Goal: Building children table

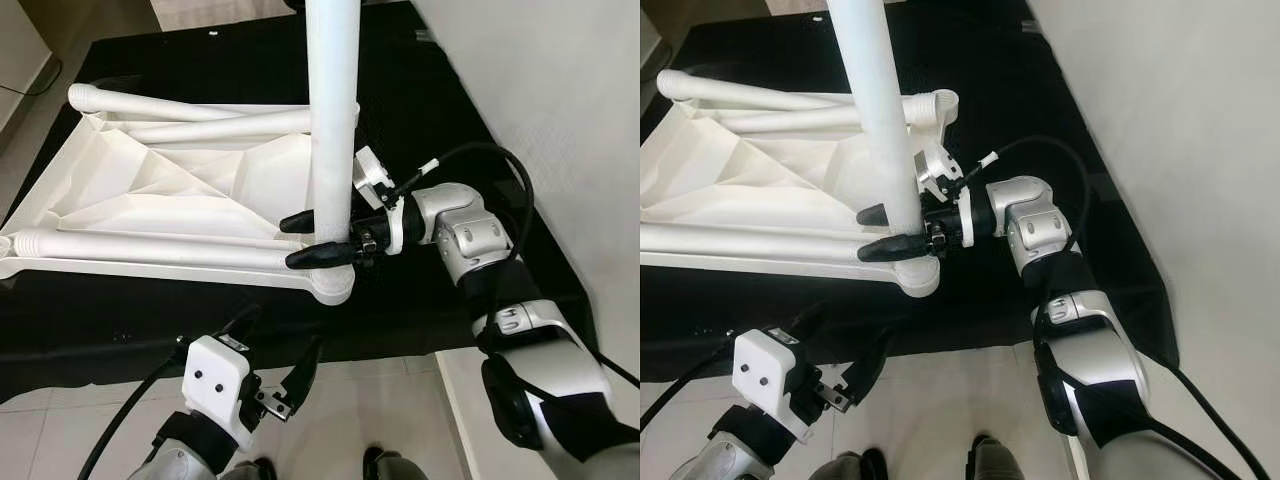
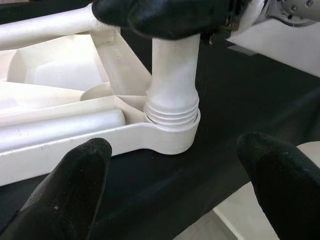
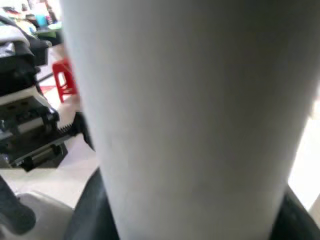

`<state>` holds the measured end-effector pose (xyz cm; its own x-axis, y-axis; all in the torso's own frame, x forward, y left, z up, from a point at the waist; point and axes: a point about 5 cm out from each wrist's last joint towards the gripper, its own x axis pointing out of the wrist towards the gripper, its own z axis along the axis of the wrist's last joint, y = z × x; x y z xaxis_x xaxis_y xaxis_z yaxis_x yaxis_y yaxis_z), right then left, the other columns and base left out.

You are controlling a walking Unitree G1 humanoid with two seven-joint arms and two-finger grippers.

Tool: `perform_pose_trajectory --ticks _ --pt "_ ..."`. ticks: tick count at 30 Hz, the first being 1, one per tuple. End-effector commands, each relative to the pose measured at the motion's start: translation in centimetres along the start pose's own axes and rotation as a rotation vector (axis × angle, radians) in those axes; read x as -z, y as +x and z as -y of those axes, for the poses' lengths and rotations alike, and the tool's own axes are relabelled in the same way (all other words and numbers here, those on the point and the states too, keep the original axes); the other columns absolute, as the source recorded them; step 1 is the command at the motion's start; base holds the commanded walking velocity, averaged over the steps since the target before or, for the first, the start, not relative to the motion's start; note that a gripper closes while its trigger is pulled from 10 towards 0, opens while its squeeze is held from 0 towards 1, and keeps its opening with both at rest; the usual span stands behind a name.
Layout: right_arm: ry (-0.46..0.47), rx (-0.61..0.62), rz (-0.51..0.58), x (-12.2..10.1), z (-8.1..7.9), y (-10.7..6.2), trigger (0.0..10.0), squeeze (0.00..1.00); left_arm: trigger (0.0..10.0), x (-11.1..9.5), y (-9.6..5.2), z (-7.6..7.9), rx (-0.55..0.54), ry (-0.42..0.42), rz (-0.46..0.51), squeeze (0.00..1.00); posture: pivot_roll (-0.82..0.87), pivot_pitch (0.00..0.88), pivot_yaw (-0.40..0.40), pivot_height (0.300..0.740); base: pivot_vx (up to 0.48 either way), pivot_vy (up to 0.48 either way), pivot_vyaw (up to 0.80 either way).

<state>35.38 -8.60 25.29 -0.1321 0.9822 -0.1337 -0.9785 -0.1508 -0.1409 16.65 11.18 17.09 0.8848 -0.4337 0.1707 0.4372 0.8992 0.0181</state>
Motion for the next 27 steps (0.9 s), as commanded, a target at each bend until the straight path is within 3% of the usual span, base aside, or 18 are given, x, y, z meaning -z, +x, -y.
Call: perform_pose_trajectory --ticks 1,7,8,9,10,12,14,15,16,17,18,20,26,27 --pt "0.023 -0.009 0.031 0.5 0.0 0.1 0.0 0.0 10.0 0.3 -0.2 0.1 0.0 -0.004 -0.021 0.0 0.05 0.268 0.029 0.74 0.0 0.0 0.0" --pt "0.023 0.084 0.074 0.6 0.0 -0.8 0.0 0.0 10.0 0.3 -0.1 0.1 0.0 -0.006 -0.02 0.0 0.05 0.266 0.03 0.74 0.0 0.0 0.0" --pt "0.025 0.162 0.082 1.1 -0.3 -1.1 0.0 0.0 10.0 0.3 0.0 0.0 0.0 -0.007 -0.019 0.0 0.03 0.261 0.034 0.74 0.0 0.0 0.0" --pt "0.068 0.328 0.095 2.2 -1.7 -1.4 0.0 0.0 10.0 0.4 0.1 -0.1 0.001 -0.009 -0.017 0.0 0.02 0.258 0.032 0.74 0.0 0.0 0.0" --pt "0.068 0.328 0.095 2.2 -1.7 -1.4 0.0 0.0 10.0 0.4 0.1 -0.1 0.001 -0.009 -0.017 0.0 0.02 0.258 0.032 0.74 0.0 0.0 0.0" --pt "0.087 0.513 0.096 2.9 -3.0 -0.9 0.0 0.0 10.0 0.5 0.2 -0.1 0.002 -0.009 -0.017 0.0 0.02 0.253 0.027 0.74 0.0 0.0 0.0" --pt "0.087 0.513 0.096 2.9 -3.0 -0.9 0.0 0.0 10.0 0.5 0.2 -0.1 0.002 -0.009 -0.017 0.0 0.02 0.253 0.027 0.74 0.0 0.0 0.0" --pt "0.101 0.916 0.031 4.1 -3.3 -0.5 0.0 0.0 10.0 0.5 0.2 -0.2 0.001 -0.007 -0.017 0.0 0.01 0.252 0.031 0.74 0.0 0.0 0.0" --pt "0.101 0.916 0.031 4.1 -3.3 -0.5 0.0 0.0 10.0 0.5 0.2 -0.2 0.001 -0.007 -0.017 0.0 0.01 0.252 0.031 0.74 0.0 0.0 0.0" --pt "0.134 1.082 -0.001 5.2 -5.4 0.7 0.0 0.0 10.0 0.5 0.3 -0.4 0.0 -0.006 -0.016 0.0 0.0 0.251 0.045 0.74 0.0 0.0 0.0" --pt "0.156 1.174 -0.033 5.9 -7.0 1.6 0.0 0.0 10.0 0.6 0.4 -0.5 0.002 -0.004 -0.017 0.0 0.0 0.242 0.046 0.74 0.0 0.0 0.0" --pt "0.193 1.198 -0.036 6.3 -7.7 2.4 0.0 0.0 10.0 0.7 0.4 -0.5 0.005 -0.002 -0.018 0.0 0.0 0.242 0.046 0.74 0.0 0.0 0.0" --pt "0.173 1.181 -0.015 5.3 -6.3 3.2 0.0 0.0 10.0 1.0 0.5 -0.6 0.005 0.0 -0.02 0.0 0.01 0.217 0.043 0.74 0.0 0.0 0.0" --pt "0.178 1.171 -0.007 5.1 -6.0 3.3 10.0 0.0 10.0 0.9 0.5 -0.7 0.001 0.002 -0.021 0.0 0.01 0.217 0.04 0.74 0.0 0.0 0.0"
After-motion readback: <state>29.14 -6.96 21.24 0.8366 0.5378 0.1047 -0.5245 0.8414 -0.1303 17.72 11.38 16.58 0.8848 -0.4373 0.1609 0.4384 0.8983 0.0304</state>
